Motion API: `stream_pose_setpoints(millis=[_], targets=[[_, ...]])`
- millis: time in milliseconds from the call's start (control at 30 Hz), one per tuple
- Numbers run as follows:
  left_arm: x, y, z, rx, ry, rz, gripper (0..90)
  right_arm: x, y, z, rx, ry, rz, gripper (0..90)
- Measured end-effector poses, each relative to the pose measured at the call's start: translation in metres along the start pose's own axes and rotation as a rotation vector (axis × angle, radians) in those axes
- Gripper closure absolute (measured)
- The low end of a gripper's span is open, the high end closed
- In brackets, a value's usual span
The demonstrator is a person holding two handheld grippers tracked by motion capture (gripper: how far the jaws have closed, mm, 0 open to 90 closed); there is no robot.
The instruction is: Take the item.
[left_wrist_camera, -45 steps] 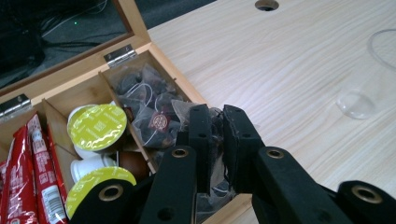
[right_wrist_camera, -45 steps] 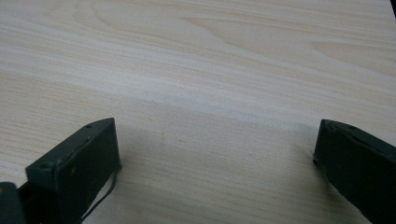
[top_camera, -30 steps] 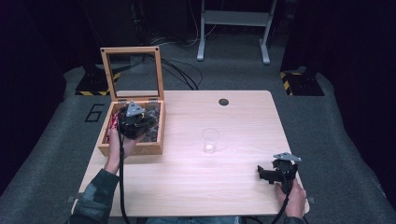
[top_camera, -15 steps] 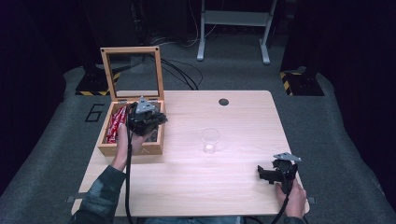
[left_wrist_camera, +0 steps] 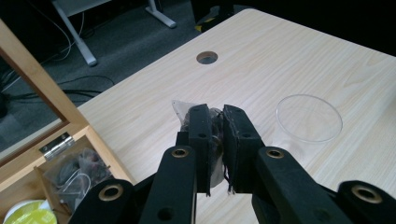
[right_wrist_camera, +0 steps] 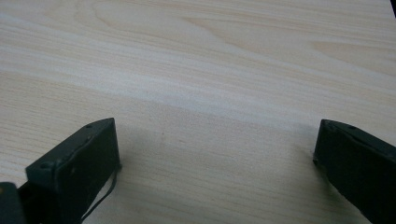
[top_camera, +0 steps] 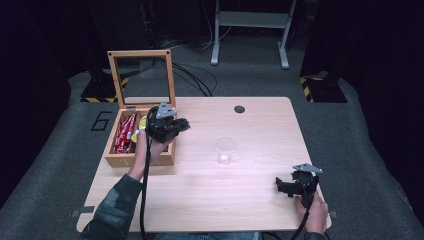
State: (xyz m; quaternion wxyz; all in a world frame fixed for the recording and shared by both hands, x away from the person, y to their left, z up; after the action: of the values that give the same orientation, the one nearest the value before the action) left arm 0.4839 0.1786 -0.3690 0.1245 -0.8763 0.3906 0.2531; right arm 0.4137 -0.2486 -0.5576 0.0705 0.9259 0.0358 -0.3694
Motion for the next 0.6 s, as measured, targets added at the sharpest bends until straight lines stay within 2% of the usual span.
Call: stream_pose_setpoints(millis=[100,333,600], targets=[[0.003,0.002,-0.003,0.018,-0.005,0.007,81.9,0.0,0.0,0.0,0.0,0.0,0.0,0.0],[0.015,0.009,-0.006,0.017,-0.002,0.026,81.9,0.0,0.0,0.0,0.0,0.0,0.0,0.0],[0.028,0.017,-0.01,0.038,-0.018,0.056,81.9,0.0,0.0,0.0,0.0,0.0,0.0,0.0]])
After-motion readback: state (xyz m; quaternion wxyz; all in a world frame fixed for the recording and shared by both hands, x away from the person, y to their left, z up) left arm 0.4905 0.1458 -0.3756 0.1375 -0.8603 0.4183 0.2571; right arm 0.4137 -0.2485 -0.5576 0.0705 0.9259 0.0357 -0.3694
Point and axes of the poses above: each handheld gripper's, and its own axes: x roughly forward along the jaws, z roughly out of its underside, y roughly to its right, the point moved 4 cm from there along x, roughly forward along the jaws, and after that the axes turned 9 degrees about z, right-handed, at the moved point
